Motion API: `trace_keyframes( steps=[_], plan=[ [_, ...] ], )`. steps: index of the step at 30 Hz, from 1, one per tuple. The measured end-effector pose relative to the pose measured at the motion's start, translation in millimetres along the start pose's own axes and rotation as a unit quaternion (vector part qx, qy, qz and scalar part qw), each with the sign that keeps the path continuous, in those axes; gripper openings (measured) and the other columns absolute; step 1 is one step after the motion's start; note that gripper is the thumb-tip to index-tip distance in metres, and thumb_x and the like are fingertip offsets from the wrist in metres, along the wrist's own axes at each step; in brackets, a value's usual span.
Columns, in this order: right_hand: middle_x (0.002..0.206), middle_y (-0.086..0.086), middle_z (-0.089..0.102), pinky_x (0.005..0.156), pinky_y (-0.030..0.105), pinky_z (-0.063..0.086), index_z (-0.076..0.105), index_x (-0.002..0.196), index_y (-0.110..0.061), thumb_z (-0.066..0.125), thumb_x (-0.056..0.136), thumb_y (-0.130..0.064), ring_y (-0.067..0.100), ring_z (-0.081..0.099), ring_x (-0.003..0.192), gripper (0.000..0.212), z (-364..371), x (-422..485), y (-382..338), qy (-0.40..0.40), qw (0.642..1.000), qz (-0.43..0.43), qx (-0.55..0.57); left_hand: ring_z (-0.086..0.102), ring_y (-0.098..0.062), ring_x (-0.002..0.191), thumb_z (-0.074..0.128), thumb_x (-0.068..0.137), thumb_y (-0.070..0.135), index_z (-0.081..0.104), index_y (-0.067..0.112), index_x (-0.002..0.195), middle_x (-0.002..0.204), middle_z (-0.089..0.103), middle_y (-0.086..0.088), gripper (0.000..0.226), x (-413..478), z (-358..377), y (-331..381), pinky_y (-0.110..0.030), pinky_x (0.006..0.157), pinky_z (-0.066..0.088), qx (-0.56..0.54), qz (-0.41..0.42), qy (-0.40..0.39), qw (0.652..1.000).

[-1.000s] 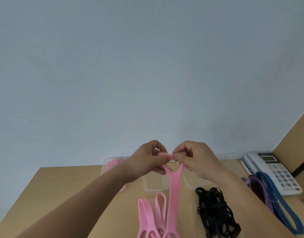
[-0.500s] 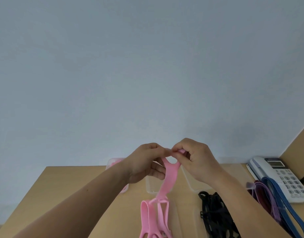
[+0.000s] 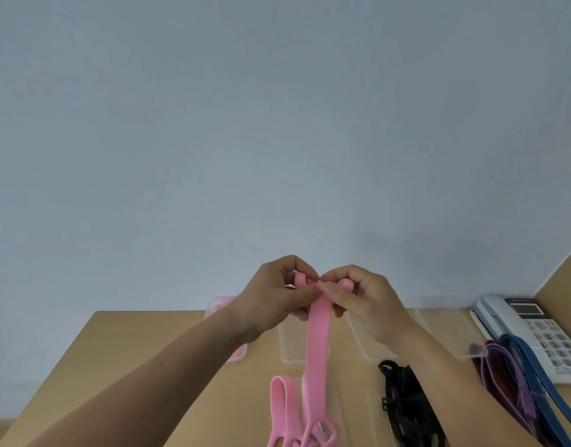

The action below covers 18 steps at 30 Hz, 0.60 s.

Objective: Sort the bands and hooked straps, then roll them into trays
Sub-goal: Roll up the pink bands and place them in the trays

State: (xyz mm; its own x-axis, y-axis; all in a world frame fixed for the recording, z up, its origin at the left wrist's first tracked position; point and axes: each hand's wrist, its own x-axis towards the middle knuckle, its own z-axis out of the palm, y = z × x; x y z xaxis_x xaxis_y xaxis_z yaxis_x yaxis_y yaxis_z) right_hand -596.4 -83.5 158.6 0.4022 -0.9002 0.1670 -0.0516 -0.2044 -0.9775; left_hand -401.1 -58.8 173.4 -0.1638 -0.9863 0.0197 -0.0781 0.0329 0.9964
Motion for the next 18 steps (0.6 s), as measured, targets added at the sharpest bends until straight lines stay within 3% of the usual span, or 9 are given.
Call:
trace_keyframes(
  steps=[5,8,10,13,18],
  plan=[
    [0.076,0.016,0.071,0.057,0.028,0.052,0.072,0.091,-0.014,0.072,0.085,-0.032,0.022,0.064,0.060,0.019,8.7,0.6,-1.0,0.026,1.000,0.006,-0.002,0.069,-0.023,0.071,0.070,0.089,0.007,0.062,0.014,0.103,0.096,0.068,-0.012,0.018,-3.8,1.6,-6.6,-0.030,0.066,0.055,0.044,0.041,0.047,0.997],
    [0.075,0.009,0.070,0.057,0.026,0.052,0.071,0.089,-0.015,0.071,0.089,-0.014,0.017,0.061,0.058,0.001,9.8,0.8,-0.4,0.019,1.000,0.000,-0.020,0.072,-0.029,0.079,0.070,0.089,0.009,0.058,0.014,0.118,0.103,0.069,-0.013,0.032,-7.0,2.1,-10.7,-0.032,0.071,0.058,0.027,0.005,0.050,0.998],
    [0.075,0.004,0.069,0.057,0.026,0.051,0.071,0.088,-0.018,0.068,0.090,-0.005,0.014,0.060,0.058,0.014,9.9,0.5,1.8,0.019,0.999,0.000,-0.046,0.072,-0.032,0.085,0.069,0.091,0.013,0.059,0.006,0.115,0.100,0.073,-0.015,0.027,-7.9,1.4,-11.2,-0.035,0.075,0.060,0.012,-0.039,0.026,0.999],
    [0.075,0.002,0.068,0.058,0.026,0.051,0.071,0.087,-0.022,0.070,0.089,-0.006,0.016,0.059,0.059,0.017,12.7,-0.5,2.3,0.022,0.998,-0.005,-0.058,0.071,-0.028,0.082,0.065,0.093,0.020,0.059,0.003,0.103,0.092,0.076,-0.016,0.020,-9.7,0.5,-11.9,-0.039,0.078,0.059,0.016,-0.079,-0.011,0.997],
    [0.075,-0.011,0.069,0.063,0.018,0.052,0.070,0.087,-0.025,0.070,0.089,-0.004,0.006,0.065,0.067,0.021,21.3,-3.0,2.6,0.023,0.994,-0.029,-0.104,0.068,-0.026,0.070,0.067,0.089,0.026,0.053,0.006,0.103,0.084,0.075,-0.013,0.028,-14.4,-1.3,-5.9,-0.037,0.067,0.058,-0.015,-0.117,-0.036,0.992]
  ],
)
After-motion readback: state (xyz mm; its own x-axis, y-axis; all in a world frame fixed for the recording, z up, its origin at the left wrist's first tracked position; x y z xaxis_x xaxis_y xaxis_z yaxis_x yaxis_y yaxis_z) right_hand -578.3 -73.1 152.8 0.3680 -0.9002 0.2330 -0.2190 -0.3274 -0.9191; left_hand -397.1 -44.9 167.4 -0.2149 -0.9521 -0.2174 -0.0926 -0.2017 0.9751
